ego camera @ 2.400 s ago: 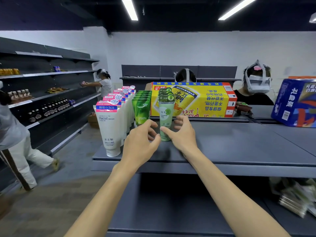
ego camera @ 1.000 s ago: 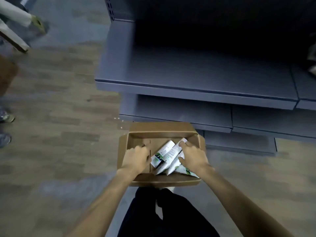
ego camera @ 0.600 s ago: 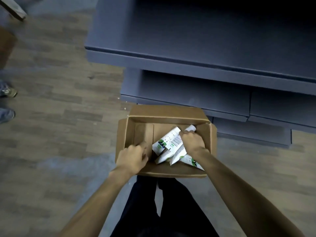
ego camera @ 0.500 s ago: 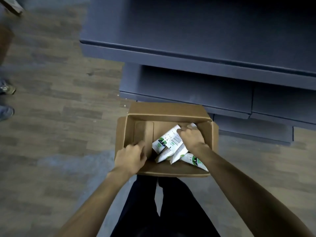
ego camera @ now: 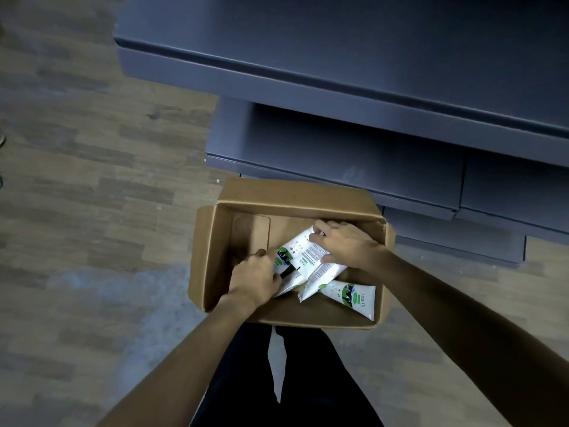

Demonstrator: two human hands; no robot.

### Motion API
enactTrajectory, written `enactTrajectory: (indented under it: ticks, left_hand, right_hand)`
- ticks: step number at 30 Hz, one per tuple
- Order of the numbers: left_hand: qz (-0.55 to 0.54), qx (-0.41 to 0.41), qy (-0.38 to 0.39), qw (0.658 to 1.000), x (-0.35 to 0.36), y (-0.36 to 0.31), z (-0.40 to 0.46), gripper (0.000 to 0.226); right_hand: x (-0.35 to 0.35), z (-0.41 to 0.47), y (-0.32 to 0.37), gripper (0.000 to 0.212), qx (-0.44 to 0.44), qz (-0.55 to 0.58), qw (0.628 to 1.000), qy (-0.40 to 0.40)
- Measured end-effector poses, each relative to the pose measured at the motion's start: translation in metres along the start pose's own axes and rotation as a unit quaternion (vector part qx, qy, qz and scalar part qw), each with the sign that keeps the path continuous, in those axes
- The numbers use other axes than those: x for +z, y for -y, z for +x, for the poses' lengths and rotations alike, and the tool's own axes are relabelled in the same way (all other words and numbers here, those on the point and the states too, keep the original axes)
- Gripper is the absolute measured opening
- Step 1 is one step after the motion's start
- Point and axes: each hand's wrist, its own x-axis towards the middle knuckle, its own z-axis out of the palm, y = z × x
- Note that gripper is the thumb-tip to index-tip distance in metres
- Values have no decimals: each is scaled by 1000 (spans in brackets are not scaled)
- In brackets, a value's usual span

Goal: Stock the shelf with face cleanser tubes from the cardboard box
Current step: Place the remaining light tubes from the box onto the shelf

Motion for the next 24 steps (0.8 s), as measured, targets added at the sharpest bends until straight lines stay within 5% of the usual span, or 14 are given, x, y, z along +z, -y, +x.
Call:
enactTrajectory:
  ticks: [7,18,24]
  left_hand:
    - [-13,-27,-32,999,31,9,45,63]
    - [68,4,-109,992,38,17,59,51]
    - [61,9,-108,992,38,16,56,51]
  right_hand:
    - [-5,5,-5,51,-5,-4,1000,-19]
    - [1,0,2,32,27,-18,991,-133]
    - [11,-1,15,41,30,-19,998,-54]
